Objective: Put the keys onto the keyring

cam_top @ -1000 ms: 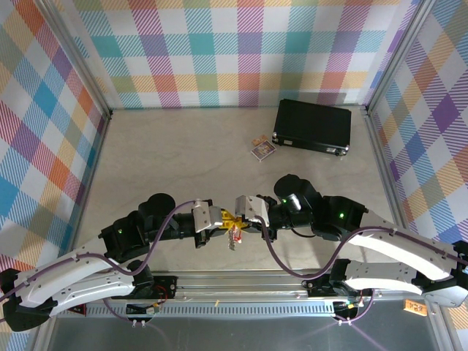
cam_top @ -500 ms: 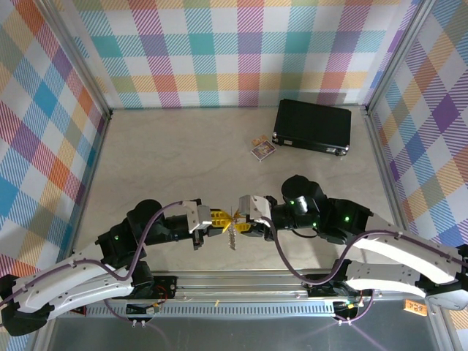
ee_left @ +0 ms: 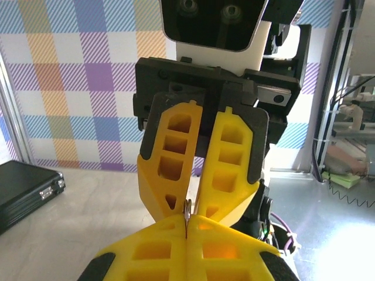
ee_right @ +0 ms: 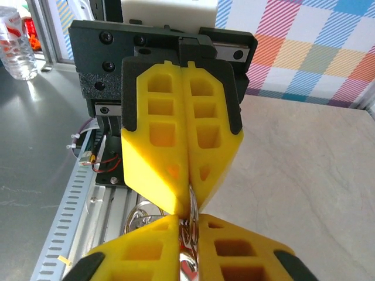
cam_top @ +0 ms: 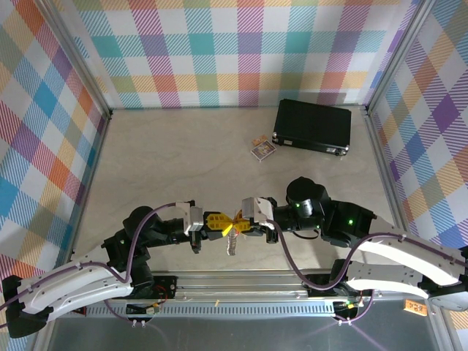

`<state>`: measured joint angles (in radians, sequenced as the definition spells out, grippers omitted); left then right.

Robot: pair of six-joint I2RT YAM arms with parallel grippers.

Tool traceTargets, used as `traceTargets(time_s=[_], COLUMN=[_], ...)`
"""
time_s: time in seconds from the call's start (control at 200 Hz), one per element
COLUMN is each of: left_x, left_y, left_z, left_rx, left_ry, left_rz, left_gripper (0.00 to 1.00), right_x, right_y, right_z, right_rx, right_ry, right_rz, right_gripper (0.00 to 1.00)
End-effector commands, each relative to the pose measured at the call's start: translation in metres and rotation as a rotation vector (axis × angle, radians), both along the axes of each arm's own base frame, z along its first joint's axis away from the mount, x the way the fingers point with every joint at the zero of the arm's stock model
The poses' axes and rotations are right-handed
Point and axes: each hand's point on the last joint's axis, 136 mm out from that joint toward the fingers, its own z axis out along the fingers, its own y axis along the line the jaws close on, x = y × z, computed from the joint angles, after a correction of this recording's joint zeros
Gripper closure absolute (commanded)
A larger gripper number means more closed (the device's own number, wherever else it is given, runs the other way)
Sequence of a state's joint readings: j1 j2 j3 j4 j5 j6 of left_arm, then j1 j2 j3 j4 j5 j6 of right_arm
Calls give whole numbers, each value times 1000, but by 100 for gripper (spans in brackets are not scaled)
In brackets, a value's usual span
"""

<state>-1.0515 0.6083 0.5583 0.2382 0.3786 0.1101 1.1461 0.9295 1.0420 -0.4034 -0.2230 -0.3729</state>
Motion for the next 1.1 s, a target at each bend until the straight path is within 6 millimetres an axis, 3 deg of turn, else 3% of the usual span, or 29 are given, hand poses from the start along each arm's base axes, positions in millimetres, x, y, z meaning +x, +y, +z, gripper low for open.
traceTargets(time_s=[0.0,0.08,0.28,0.385,0.545,0.795,0.89,1.025,1.095], left_x=[-14,-12,3,8,12,14,15,13,9], left_y=[7,8,11,11,7,7,7,10,12], left_z=[33,31,9,-4,-18,-22,-20,-8,3], left_rx=[-130,-110,72,153,220,250,242,179,126], left_ry=[-44,-41,-66,-65,-49,-50,-52,-57,-62], left_rz=[-59,-43,59,83,84,93,99,100,92], left_gripper=[100,100,100,90,88,85,100,100,100], right_x=[-1,-2,2,7,4,0,-2,-4,-6], right_y=[1,0,-2,1,9,19,20,18,15], right_z=[7,7,3,-7,-14,-28,-28,-21,-15], right_rx=[38,38,0,-71,-134,-217,-219,-182,-140], right_ry=[-10,-18,-37,-37,-50,-66,-67,-66,-69], right_rz=[4,4,-10,-25,0,23,28,26,21], right_gripper=[93,100,100,100,100,100,100,100,91])
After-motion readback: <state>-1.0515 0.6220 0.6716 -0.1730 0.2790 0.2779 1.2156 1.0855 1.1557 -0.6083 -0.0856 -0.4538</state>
